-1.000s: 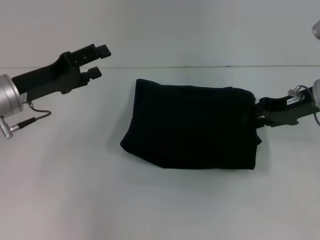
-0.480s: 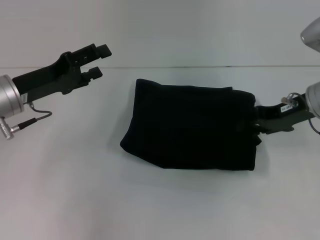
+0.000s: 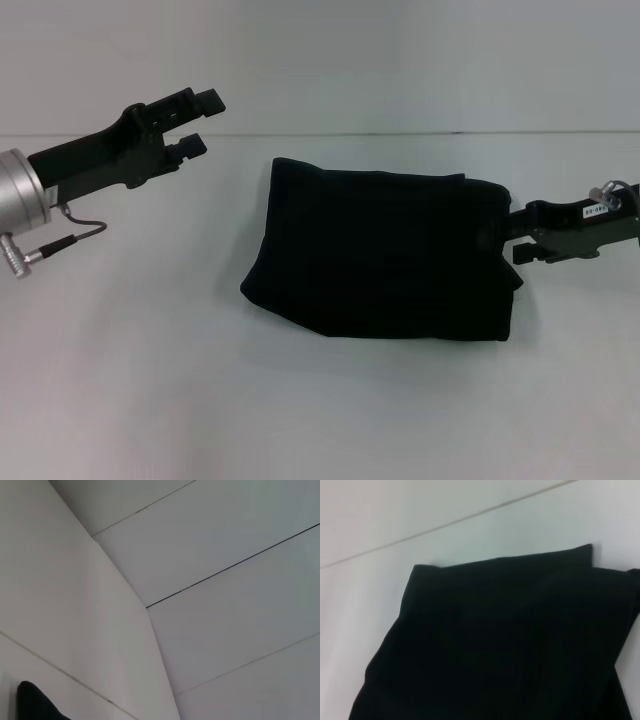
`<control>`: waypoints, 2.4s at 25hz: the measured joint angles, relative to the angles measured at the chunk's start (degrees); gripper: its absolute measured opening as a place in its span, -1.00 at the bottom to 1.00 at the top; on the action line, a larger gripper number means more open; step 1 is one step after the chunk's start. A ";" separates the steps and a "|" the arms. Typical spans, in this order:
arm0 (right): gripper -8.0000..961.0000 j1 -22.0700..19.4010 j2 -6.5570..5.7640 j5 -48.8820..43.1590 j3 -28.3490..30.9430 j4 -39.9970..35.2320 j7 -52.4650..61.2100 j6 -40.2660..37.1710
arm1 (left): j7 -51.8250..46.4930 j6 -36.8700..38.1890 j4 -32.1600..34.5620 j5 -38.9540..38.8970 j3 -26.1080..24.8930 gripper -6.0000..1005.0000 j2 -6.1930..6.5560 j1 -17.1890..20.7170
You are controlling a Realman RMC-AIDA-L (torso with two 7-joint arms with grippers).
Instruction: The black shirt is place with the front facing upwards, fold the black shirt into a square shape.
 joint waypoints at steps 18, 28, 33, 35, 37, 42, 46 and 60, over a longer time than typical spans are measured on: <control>0.41 0.32 1.86 -0.72 -0.15 2.11 0.25 0.48 | 0.00 0.28 -0.03 0.00 -0.11 0.68 -0.29 0.02; 0.41 0.78 2.85 1.34 0.26 2.48 0.01 0.79 | 0.00 0.44 -0.11 0.00 -0.18 0.68 -0.30 0.38; 0.41 0.16 2.21 5.33 0.27 2.03 -0.83 -1.05 | 0.00 0.47 -0.19 0.00 -0.22 0.68 -0.34 0.42; 0.41 0.05 2.05 6.13 0.32 2.02 -1.05 -1.70 | 0.00 0.46 -0.37 0.00 -0.21 0.68 -0.38 0.41; 0.41 0.01 1.98 6.55 0.36 1.98 -1.09 -2.42 | 0.00 0.47 -0.50 0.00 -0.20 0.68 -0.40 0.38; 0.40 -0.16 1.61 7.24 0.94 1.84 -1.12 -2.86 | 0.00 0.34 -0.56 0.00 -0.15 0.68 -0.39 0.29; 0.40 -0.22 0.95 8.70 1.88 1.74 -1.36 -4.12 | 0.00 0.43 -0.56 0.00 -0.20 0.68 -0.39 0.24; 0.40 -0.30 1.04 8.76 1.38 3.57 -2.64 -1.27 | 0.00 0.11 -0.65 0.00 -0.26 0.68 -0.39 0.38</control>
